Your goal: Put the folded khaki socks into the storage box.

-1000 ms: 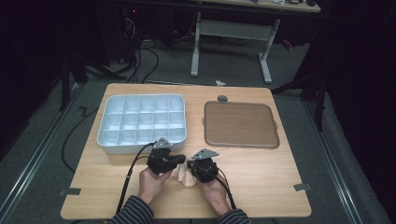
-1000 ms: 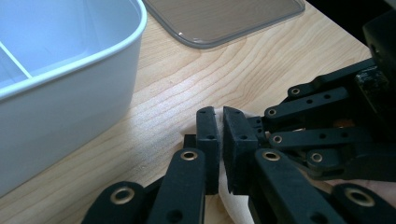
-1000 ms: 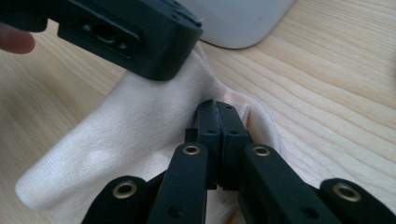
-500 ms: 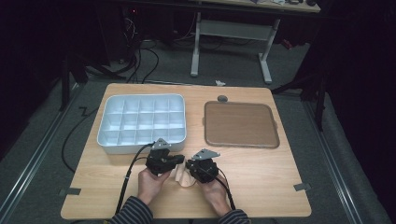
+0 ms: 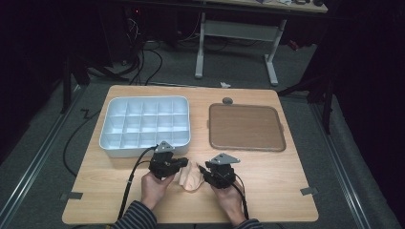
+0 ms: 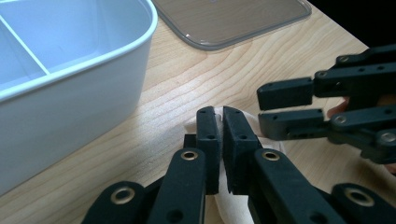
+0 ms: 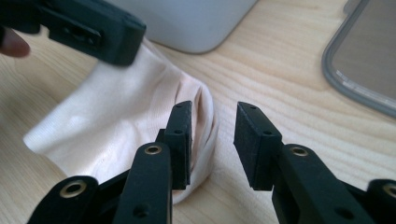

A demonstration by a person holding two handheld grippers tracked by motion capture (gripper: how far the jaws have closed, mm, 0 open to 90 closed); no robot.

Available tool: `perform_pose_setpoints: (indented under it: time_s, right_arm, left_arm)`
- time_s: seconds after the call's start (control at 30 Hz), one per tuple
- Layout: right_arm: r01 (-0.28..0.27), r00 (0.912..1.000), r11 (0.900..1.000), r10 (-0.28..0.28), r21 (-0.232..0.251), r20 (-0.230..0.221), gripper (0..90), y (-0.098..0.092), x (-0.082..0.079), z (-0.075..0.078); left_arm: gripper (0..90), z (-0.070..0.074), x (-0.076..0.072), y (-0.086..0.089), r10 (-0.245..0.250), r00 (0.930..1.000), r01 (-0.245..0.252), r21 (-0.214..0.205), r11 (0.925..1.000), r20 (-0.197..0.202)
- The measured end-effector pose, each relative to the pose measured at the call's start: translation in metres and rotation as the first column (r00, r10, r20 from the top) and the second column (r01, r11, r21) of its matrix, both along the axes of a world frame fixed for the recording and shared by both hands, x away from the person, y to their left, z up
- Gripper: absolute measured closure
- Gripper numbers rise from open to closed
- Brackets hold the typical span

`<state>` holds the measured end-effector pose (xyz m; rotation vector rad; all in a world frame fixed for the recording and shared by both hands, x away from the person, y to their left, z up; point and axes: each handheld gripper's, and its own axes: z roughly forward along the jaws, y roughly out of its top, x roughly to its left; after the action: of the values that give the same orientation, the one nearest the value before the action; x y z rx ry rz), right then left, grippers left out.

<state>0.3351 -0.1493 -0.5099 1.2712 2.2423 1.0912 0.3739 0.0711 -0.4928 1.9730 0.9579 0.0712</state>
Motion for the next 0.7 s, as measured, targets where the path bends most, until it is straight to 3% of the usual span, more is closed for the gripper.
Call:
perform_pose_setpoints:
  time_s: [0.2, 0.4, 0.7]
  right_arm:
    - [-0.023, 0.9985, 0.9997, 0.022, -0.013, -0.049, 77.1, 0.004, 0.003, -0.012]
    - [-0.041, 0.9981, 0.9988, 0.04, -0.026, -0.048, 85.4, 0.007, 0.005, -0.014]
    - [-0.061, 0.9975, 0.9976, 0.06, -0.032, -0.038, 86.1, 0.01, 0.007, -0.015]
  left_arm:
    - [86.3, 0.003, -0.002, -0.004, -0.008, 0.9999, 0.008, -0.002, 1.0, 0.01]
    - [86.2, 0.005, -0.003, -0.007, -0.024, 0.9997, 0.024, -0.01, 0.9997, 0.009]
    - [86.1, 0.004, -0.001, -0.013, -0.036, 0.9993, 0.036, -0.029, 0.9989, -0.005]
